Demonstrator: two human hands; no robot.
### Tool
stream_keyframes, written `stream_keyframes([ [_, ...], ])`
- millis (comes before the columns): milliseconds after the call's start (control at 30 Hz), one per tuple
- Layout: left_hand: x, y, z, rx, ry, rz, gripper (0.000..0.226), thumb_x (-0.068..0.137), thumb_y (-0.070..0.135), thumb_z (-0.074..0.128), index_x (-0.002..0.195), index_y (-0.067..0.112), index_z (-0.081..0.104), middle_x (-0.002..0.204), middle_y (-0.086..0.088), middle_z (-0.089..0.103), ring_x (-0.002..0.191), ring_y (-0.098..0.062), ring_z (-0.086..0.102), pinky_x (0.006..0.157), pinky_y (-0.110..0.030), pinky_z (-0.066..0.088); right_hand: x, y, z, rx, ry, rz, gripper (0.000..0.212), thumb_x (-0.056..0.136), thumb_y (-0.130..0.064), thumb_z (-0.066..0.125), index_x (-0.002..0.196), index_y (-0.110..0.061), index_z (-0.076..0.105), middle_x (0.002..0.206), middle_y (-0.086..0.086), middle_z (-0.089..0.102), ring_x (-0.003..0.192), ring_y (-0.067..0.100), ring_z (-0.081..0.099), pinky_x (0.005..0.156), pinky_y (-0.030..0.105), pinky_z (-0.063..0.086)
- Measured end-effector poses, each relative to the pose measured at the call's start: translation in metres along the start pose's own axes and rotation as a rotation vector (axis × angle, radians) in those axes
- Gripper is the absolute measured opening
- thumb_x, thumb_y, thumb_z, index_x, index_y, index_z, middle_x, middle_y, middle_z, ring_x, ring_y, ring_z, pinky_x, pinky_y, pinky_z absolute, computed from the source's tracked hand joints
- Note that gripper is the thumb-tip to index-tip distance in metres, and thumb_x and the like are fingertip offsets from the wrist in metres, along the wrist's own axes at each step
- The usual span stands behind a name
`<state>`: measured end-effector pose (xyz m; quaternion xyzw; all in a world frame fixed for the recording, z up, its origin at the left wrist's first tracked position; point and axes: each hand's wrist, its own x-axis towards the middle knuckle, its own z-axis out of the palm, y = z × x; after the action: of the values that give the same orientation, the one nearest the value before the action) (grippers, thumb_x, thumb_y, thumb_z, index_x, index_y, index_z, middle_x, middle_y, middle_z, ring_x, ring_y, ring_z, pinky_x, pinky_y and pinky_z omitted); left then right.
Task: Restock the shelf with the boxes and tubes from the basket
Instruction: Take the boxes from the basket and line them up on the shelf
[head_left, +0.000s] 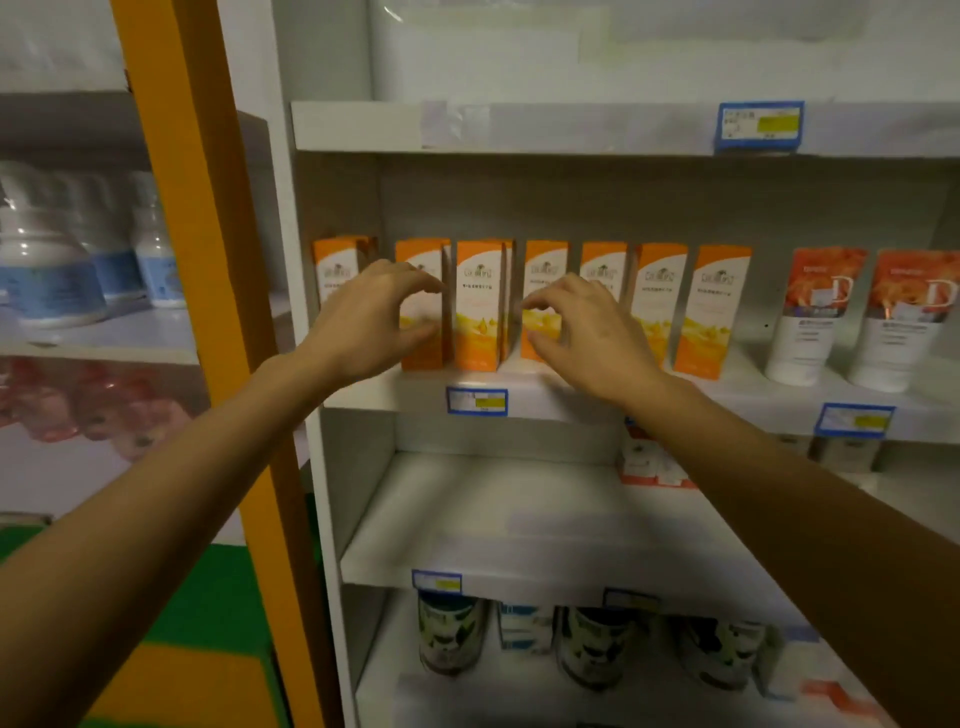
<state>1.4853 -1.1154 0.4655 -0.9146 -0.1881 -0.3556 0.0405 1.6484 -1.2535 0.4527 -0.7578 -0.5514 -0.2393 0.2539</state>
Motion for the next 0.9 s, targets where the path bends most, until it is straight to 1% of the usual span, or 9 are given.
stream_keyframes([
  [133, -0.049, 0.019, 0.044, -0.107, -0.094, 0.031, 0.036, 0.084, 0.028, 0.062, 0.117, 0.014, 0.060, 0.119, -0.006, 0.063, 0.110, -0.023, 0.056, 0.090, -0.039, 0.048, -0.062, 0.016, 0.033, 0.046, -0.093, 0.000, 0.031, 0.089, -0.026, 0.055, 0.119, -0.020, 0.058, 0.122, 0.002, 0.056, 0.114, 0.020, 0.050, 0.092, 0.035, 0.043],
  [233, -0.088, 0.030, 0.091, -0.143, -0.203, 0.026, 0.035, 0.084, 0.029, 0.062, 0.117, 0.016, 0.060, 0.122, -0.003, 0.063, 0.113, -0.022, 0.056, 0.091, -0.033, 0.044, -0.110, 0.031, 0.067, 0.065, -0.187, 0.003, 0.032, 0.087, -0.027, 0.053, 0.116, -0.016, 0.060, 0.118, 0.006, 0.059, 0.111, 0.026, 0.052, 0.089, 0.036, 0.041],
  [433, -0.158, 0.044, 0.188, -0.175, -0.533, -0.045, 0.039, 0.089, 0.030, 0.055, 0.127, 0.020, 0.053, 0.131, 0.000, 0.057, 0.120, -0.020, 0.050, 0.093, -0.032, 0.041, -0.199, 0.054, 0.144, 0.130, -0.463, 0.113, 0.035, 0.091, -0.026, 0.051, 0.126, -0.019, 0.054, 0.130, 0.000, 0.054, 0.119, 0.020, 0.047, 0.098, 0.031, 0.039],
  [567, -0.208, 0.042, 0.254, -0.207, -0.750, -0.068, 0.034, 0.085, 0.031, 0.059, 0.114, 0.013, 0.060, 0.117, -0.008, 0.063, 0.109, -0.028, 0.056, 0.083, -0.033, 0.045, -0.256, 0.065, 0.196, 0.164, -0.602, 0.185, 0.036, 0.091, -0.025, 0.052, 0.126, -0.018, 0.054, 0.130, 0.002, 0.054, 0.121, 0.022, 0.047, 0.099, 0.031, 0.038],
  [600, -0.221, 0.041, 0.270, -0.215, -0.798, -0.079, 0.034, 0.084, 0.033, 0.060, 0.112, 0.013, 0.060, 0.116, -0.009, 0.063, 0.108, -0.029, 0.057, 0.083, -0.034, 0.046, -0.269, 0.067, 0.208, 0.184, -0.629, 0.205, 0.036, 0.090, -0.024, 0.053, 0.126, -0.018, 0.054, 0.130, 0.002, 0.054, 0.121, 0.022, 0.047, 0.099, 0.031, 0.037],
  [667, -0.250, 0.041, 0.299, -0.219, -0.894, -0.119, 0.043, 0.084, 0.039, 0.059, 0.120, 0.016, 0.057, 0.126, -0.007, 0.059, 0.115, -0.027, 0.055, 0.092, -0.034, 0.046, -0.298, 0.071, 0.231, 0.216, -0.703, 0.249, 0.037, 0.090, -0.023, 0.053, 0.127, -0.017, 0.053, 0.131, 0.004, 0.053, 0.121, 0.021, 0.047, 0.101, 0.032, 0.039],
  [733, -0.278, 0.044, 0.326, -0.231, -0.984, -0.137, 0.048, 0.085, 0.040, 0.059, 0.126, 0.017, 0.054, 0.132, -0.003, 0.056, 0.121, -0.023, 0.052, 0.098, -0.033, 0.043, -0.329, 0.075, 0.255, 0.221, -0.809, 0.286, 0.036, 0.090, -0.025, 0.053, 0.125, -0.017, 0.054, 0.128, 0.005, 0.055, 0.116, 0.022, 0.050, 0.097, 0.034, 0.043],
  [833, -0.317, 0.051, 0.361, -0.231, -1.090, -0.159, 0.044, 0.084, 0.040, 0.060, 0.122, 0.017, 0.058, 0.127, -0.004, 0.059, 0.116, -0.023, 0.055, 0.095, -0.034, 0.045, -0.373, 0.080, 0.289, 0.246, -0.933, 0.364, 0.027, 0.092, -0.033, 0.050, 0.109, -0.016, 0.063, 0.111, 0.007, 0.062, 0.101, 0.024, 0.059, 0.081, 0.035, 0.050],
  [900, -0.343, 0.055, 0.381, -0.208, -1.175, -0.185, 0.045, 0.085, 0.040, 0.058, 0.124, 0.017, 0.056, 0.128, -0.006, 0.058, 0.117, -0.023, 0.054, 0.098, -0.034, 0.044, -0.399, 0.082, 0.309, 0.233, -0.996, 0.382, 0.024, 0.092, -0.026, 0.048, 0.105, -0.014, 0.063, 0.107, 0.008, 0.063, 0.096, 0.026, 0.060, 0.075, 0.035, 0.050],
])
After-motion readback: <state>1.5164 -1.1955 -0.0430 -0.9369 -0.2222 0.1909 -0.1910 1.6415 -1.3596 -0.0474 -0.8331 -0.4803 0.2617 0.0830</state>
